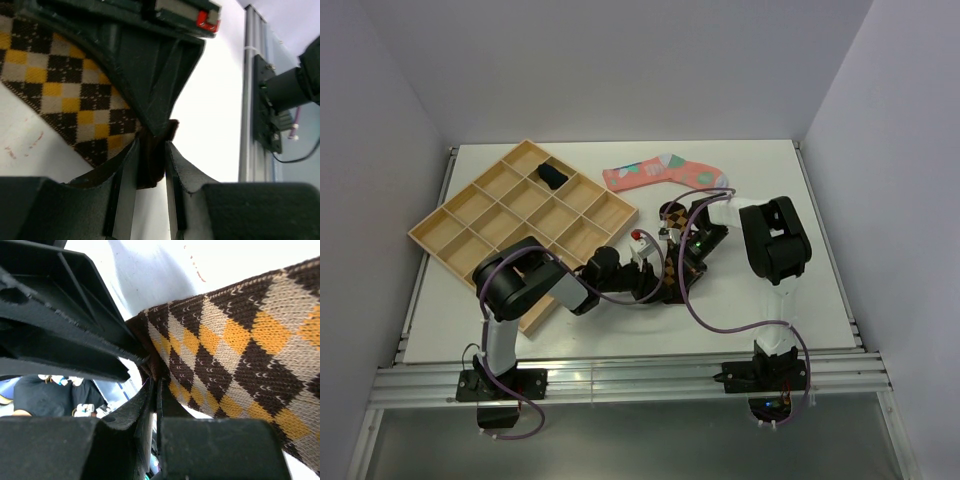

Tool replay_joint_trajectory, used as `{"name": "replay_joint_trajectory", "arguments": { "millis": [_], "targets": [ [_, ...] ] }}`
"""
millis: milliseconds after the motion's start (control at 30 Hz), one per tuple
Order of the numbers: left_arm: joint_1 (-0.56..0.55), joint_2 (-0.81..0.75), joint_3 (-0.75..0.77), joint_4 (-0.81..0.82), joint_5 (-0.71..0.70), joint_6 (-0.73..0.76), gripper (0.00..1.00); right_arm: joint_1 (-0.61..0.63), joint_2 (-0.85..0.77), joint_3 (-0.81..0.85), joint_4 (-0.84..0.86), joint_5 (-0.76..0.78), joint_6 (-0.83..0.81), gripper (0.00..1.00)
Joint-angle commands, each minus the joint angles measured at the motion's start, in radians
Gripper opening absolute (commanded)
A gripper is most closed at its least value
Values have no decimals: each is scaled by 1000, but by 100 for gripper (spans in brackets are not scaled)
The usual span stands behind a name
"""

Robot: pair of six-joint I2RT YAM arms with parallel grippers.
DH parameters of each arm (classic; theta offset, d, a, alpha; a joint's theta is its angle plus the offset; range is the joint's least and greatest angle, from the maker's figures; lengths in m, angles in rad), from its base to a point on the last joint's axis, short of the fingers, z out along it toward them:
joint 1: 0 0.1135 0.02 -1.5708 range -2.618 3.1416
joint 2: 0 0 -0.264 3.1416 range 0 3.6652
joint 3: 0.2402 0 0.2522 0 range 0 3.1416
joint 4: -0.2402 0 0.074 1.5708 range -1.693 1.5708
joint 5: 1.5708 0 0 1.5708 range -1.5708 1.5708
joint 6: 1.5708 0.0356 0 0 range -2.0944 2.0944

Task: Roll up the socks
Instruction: Roll the sock at the center of the board.

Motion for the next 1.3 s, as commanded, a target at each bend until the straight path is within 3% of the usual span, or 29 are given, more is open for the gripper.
{"name": "replay_joint_trajectory", "arguments": {
  "millis": [0,200,400,667,867,967,1067,1267],
  "targets": [
    [-14,1,16,-47,-55,55,32,-15,-30,11,3,-6,1,0],
    [-20,-15,22,-83,-129,72,34,-15,-41,1,3,2,-8,0],
    [-23,-7,37,-104,-114,78,37,-16,-46,-1,16,12,6,0],
    [-31,-15,51,-190,-144,77,24,-18,-78,-12,57,31,41,0],
    [-44,-36,83,-302,-184,39,1,-18,-127,-33,109,74,75,0],
    [-49,-62,101,-406,-223,-7,0,-18,-173,-59,158,120,105,4],
    [-49,-88,129,-527,-264,-58,0,-18,-231,-87,209,178,133,17],
    [-52,-145,190,-757,-310,-141,0,-22,-372,-143,286,246,154,27]
  ]
}}
